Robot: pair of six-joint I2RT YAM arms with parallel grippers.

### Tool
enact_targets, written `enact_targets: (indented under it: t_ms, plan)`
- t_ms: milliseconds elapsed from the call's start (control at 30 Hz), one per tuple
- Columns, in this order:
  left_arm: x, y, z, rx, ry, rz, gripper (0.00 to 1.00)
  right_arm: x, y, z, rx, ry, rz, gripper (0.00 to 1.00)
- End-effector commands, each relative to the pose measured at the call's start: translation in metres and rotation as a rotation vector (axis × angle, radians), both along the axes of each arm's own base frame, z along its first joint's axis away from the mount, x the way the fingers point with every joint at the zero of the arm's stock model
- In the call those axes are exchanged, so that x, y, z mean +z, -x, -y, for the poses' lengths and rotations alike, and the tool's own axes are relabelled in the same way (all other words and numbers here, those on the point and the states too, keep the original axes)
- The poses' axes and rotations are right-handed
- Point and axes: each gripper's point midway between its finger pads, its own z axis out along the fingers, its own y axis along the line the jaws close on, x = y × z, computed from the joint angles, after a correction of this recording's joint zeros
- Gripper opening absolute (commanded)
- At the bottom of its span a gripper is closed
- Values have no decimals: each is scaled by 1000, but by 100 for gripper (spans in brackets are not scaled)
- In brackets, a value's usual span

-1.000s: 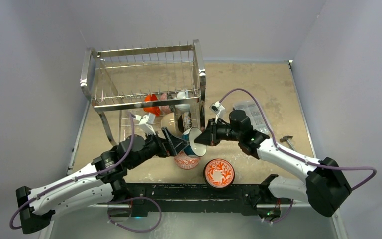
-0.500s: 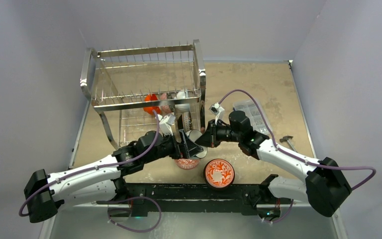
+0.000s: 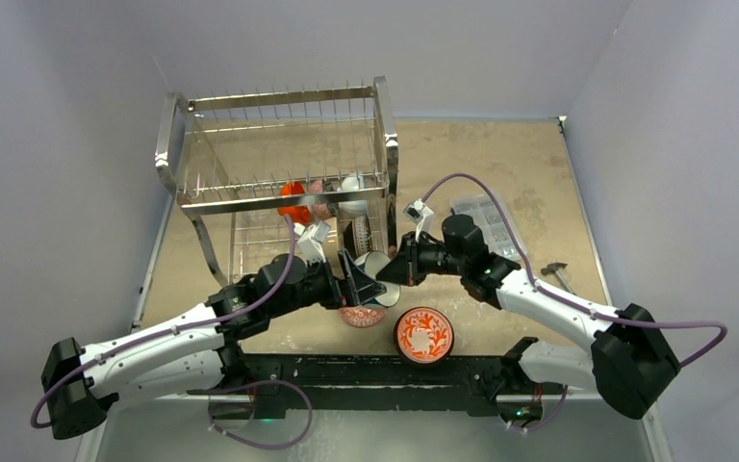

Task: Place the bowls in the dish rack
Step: Adjust the bowl.

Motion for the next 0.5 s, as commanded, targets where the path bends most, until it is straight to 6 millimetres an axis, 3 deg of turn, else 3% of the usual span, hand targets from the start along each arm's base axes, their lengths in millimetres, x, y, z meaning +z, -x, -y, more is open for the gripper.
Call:
enact_targets:
  t_ms: [0,167,300,467]
  plan:
    - [14,-6,-2,24,49,12,89,38,-6,-9,27,-90,89,0]
    - [7,-8,3,11,58,-7,89,39,-6,-10,29,-91,89,0]
    - [13,-10,12,-12,83,8,89,38,-7,-10,30,-88,90,0]
    - [9,-9,17,-38,78,-4,83,38,-7,-10,27,-85,92,0]
